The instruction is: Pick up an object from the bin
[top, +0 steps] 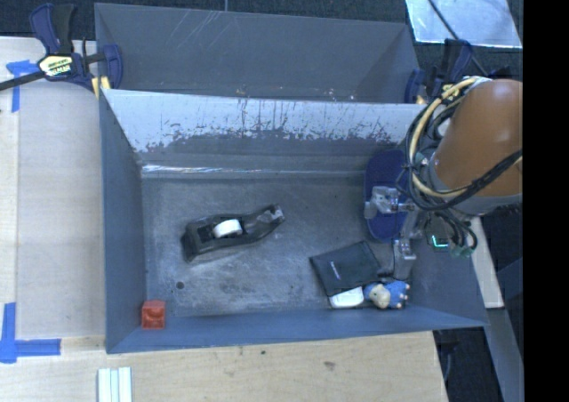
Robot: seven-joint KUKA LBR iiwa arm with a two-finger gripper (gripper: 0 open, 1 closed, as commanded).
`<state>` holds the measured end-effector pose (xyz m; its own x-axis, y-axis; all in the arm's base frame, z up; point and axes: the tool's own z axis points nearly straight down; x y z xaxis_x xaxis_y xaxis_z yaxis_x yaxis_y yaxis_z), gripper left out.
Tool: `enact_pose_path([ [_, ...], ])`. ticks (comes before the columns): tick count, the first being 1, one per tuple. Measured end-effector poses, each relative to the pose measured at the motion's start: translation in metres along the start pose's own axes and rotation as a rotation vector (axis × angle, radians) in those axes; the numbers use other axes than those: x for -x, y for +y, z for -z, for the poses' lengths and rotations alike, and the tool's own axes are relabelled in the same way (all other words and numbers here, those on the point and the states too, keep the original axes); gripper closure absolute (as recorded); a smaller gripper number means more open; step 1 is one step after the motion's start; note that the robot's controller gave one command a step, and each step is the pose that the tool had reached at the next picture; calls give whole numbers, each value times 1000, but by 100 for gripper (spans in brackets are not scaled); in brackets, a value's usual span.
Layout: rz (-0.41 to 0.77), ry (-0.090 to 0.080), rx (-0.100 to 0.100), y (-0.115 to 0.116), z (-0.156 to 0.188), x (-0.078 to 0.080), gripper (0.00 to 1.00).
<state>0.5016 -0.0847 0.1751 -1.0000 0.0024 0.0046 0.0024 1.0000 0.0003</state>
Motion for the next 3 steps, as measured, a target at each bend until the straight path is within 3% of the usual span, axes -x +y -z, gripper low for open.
enact_pose_path([
  [1,124,8,2,-28,-98,-13,0],
  [2,-78,-1,2,3,-103,-16,0],
  [3,-78,-6,0,2,-103,-14,100],
])
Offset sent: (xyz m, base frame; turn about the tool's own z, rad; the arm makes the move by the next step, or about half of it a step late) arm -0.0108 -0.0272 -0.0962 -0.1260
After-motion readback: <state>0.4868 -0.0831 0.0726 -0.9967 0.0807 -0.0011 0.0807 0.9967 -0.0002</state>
